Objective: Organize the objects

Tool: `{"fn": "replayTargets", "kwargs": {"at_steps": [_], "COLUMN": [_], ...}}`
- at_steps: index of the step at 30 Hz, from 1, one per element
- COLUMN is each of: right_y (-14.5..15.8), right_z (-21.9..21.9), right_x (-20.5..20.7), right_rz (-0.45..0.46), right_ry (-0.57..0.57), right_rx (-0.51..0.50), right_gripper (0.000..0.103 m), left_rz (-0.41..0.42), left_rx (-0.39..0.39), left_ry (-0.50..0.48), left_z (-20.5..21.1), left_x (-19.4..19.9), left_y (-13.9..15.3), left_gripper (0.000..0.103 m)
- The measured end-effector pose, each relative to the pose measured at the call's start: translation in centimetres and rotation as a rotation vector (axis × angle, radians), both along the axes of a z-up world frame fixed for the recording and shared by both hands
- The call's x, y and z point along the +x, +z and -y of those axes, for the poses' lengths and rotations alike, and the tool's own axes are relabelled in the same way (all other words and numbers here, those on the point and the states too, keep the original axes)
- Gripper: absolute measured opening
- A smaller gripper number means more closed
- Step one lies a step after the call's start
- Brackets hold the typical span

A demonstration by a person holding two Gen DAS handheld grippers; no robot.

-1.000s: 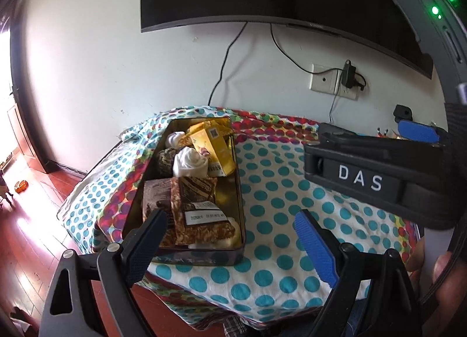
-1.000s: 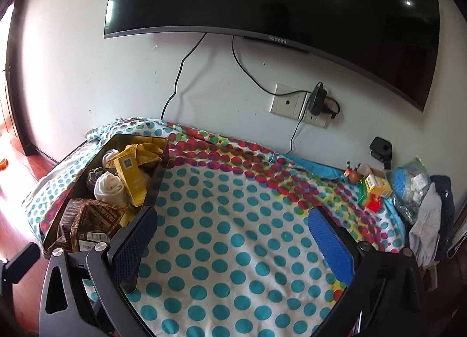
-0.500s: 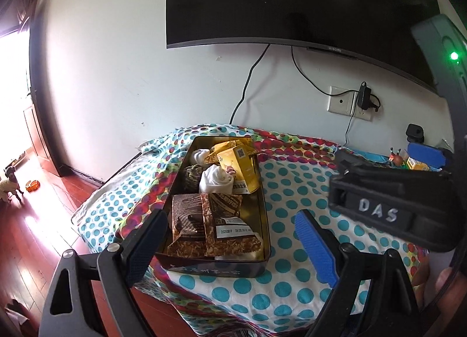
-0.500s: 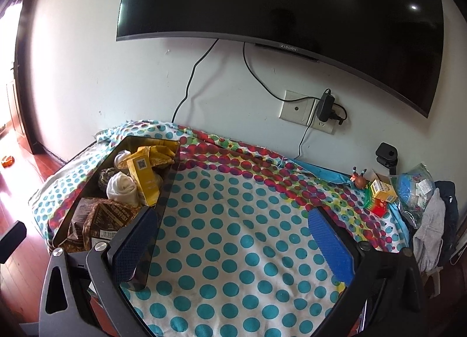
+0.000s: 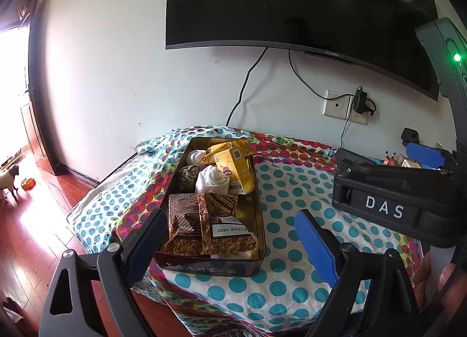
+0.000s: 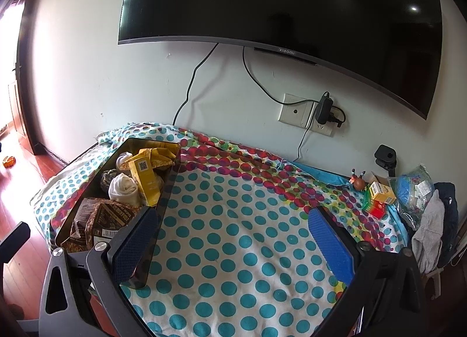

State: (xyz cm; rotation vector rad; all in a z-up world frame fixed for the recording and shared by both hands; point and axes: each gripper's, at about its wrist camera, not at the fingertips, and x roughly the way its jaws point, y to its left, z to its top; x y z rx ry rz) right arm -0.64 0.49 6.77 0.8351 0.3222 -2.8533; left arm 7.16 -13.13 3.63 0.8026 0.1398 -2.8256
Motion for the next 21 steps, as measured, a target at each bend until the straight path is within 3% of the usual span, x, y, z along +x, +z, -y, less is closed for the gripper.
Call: {"fn": "replayTargets", "kwargs": {"at_steps": [12,21], "right_y": [-0.2,-0.2], "right_z": [0.2,-0.1], "right_x": [0.1,0.4], "right_rz": [0.001,0.000], "right_ry": [0.008,0.016], "right_rx": [0.003,0.008], "right_gripper": [0.103,0.103], "left_rz": [-0.058,-0.048], "left_rx": [0.023,0.020], "left_ry": [0.086,0.071], "left_z": [1.4,1.1], "left_x": [0.9,0.8], "left_y": [0.3,0.0], "left_gripper": [0.091,0.091]}}
